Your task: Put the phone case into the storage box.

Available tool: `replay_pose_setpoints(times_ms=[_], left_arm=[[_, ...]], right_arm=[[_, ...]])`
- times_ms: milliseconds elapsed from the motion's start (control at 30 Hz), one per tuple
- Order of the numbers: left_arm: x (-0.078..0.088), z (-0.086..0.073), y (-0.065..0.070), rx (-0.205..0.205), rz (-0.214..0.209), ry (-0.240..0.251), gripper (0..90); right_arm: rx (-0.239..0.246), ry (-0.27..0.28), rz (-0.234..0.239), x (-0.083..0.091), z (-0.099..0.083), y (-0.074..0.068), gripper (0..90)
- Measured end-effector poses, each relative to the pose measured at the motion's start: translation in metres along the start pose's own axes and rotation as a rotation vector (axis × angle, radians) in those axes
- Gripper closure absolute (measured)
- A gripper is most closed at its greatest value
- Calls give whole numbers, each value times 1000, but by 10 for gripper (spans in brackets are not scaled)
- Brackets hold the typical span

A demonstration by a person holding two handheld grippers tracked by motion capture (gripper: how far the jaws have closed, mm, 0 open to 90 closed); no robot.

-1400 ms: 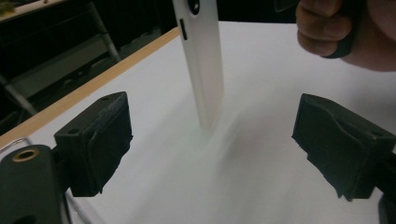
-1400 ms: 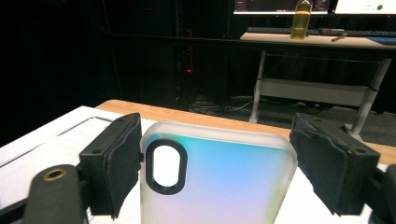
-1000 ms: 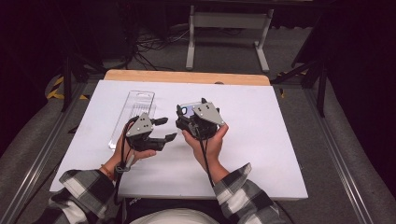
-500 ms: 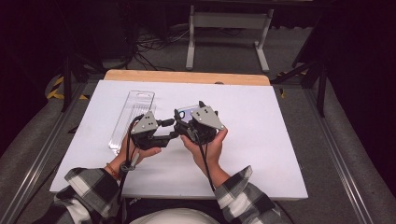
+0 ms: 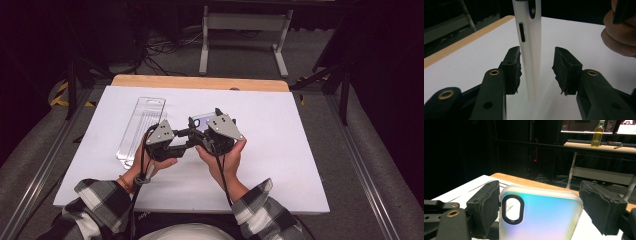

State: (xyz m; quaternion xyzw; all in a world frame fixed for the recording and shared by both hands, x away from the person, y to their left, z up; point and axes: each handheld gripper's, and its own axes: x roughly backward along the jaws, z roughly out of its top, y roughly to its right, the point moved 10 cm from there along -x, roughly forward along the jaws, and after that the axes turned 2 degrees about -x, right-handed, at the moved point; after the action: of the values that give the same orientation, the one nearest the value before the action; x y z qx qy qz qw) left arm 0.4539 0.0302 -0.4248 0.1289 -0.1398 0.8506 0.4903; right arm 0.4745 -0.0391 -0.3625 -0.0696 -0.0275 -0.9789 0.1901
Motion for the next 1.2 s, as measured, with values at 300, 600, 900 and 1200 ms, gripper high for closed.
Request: replay_pose_setpoints(times_ms=[300,600,900,1200], left_arm=[[-10,2,7,6,-23,5,619],[-15,5,11,9,-32,11,625],[-11,6,8,23,-45,33,708],[-7,7,6,29,-40,46,762]], right_arm=[[-1,-3,-14,7,0,10,188],[10,-8,-22,12,-2,14,188],[13,-13,-22,13,-5,11,188],[17,-15,-22,13,-7,8,187]])
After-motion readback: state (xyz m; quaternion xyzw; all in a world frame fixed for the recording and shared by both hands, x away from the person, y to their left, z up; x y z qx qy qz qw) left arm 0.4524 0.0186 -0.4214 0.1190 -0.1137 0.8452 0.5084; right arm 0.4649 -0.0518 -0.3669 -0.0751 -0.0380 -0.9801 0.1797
